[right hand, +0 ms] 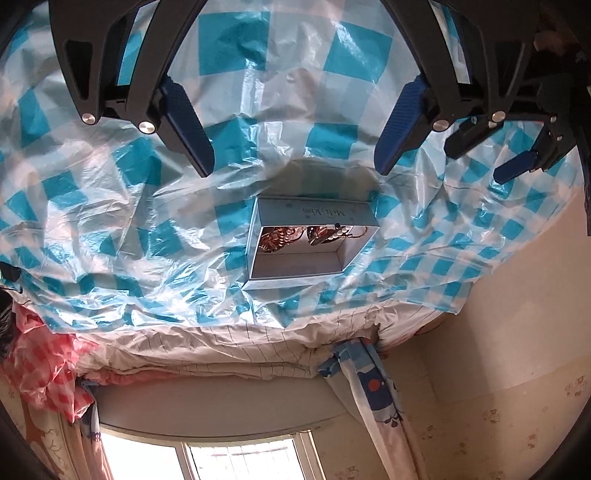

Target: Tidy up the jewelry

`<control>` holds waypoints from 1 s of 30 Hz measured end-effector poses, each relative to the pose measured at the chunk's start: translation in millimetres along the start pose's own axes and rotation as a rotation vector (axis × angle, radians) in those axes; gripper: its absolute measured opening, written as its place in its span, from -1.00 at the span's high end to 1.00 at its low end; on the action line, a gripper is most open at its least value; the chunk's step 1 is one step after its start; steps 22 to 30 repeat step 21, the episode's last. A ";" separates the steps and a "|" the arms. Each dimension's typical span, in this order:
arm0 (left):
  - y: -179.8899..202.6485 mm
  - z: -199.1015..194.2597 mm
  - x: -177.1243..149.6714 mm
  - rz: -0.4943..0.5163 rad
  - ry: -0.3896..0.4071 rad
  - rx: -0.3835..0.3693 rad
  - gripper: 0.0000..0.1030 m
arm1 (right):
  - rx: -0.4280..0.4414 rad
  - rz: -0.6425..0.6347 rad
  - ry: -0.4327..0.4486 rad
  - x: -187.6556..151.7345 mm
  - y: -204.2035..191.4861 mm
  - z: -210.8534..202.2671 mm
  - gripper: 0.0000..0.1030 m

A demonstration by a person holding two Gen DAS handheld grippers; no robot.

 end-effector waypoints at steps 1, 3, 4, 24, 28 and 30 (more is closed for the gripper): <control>0.1 0.0 0.2 0.000 0.001 0.000 -0.85 | 0.003 0.000 0.001 0.9 -1.2 1.6 -0.65; 1.0 0.6 1.5 -0.001 0.006 0.004 -0.85 | 0.009 -0.006 0.000 2.2 -4.4 5.6 -0.65; 1.6 0.7 2.3 -0.008 0.008 -0.001 -0.86 | 0.011 -0.012 -0.002 2.3 -5.8 7.4 -0.65; -23.0 29.3 -13.3 -0.083 -0.079 0.020 -0.85 | -0.069 -0.005 0.026 2.7 7.5 15.4 -0.73; -23.0 29.3 -13.3 -0.083 -0.079 0.020 -0.85 | -0.069 -0.005 0.026 2.7 7.5 15.4 -0.73; -23.0 29.3 -13.3 -0.083 -0.079 0.020 -0.85 | -0.069 -0.005 0.026 2.7 7.5 15.4 -0.73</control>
Point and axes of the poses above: each gripper's, at about its wrist camera, not at the fingertips, and z roughly the way its jaws point, y to its right, x to its top, the point moved 10 cm from there along z, roughly the way its jaws point, and after that the axes turned 11 degrees about -z, right-handed, at the moved point
